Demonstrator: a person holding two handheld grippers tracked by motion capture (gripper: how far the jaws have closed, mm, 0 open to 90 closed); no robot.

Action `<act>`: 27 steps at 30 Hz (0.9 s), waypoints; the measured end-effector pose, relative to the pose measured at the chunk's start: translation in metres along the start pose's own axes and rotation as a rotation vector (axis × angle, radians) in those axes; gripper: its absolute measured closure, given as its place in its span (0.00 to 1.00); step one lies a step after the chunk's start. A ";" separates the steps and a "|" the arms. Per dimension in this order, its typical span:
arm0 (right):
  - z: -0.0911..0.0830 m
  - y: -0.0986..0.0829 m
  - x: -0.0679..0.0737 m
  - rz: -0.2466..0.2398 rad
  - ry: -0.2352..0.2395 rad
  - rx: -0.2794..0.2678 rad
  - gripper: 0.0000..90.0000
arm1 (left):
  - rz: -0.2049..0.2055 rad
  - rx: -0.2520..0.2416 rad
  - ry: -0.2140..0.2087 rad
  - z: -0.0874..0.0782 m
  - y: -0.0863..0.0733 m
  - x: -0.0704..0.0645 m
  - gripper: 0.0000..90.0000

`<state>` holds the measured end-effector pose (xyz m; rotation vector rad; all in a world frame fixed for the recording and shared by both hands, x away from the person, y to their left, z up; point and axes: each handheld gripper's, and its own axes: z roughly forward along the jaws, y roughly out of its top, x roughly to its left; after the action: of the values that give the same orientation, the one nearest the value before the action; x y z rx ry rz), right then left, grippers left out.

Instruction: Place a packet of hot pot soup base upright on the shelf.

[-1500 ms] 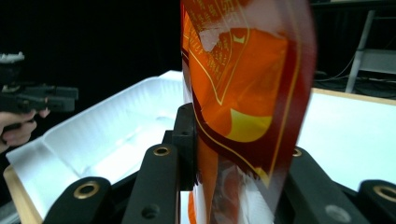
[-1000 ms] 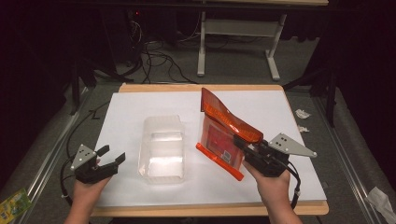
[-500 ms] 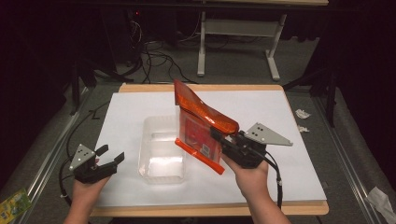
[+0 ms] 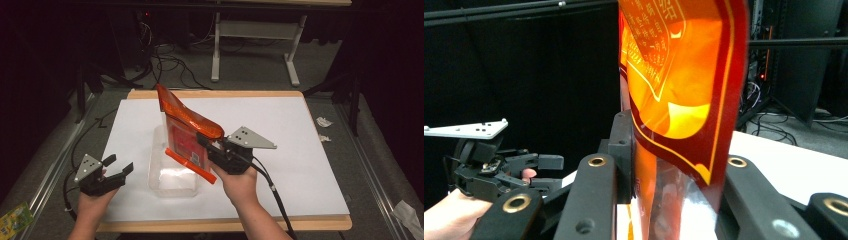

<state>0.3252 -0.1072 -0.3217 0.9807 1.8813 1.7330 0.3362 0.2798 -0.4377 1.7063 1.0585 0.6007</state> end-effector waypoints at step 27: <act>0.064 -0.040 0.016 0.005 -0.043 0.090 0.81 | -0.011 -0.007 0.000 0.001 0.000 0.003 0.29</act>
<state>0.3504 -0.0500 -0.3680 1.0483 1.9459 1.6286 0.3385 0.2816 -0.4385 1.6936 1.0636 0.5968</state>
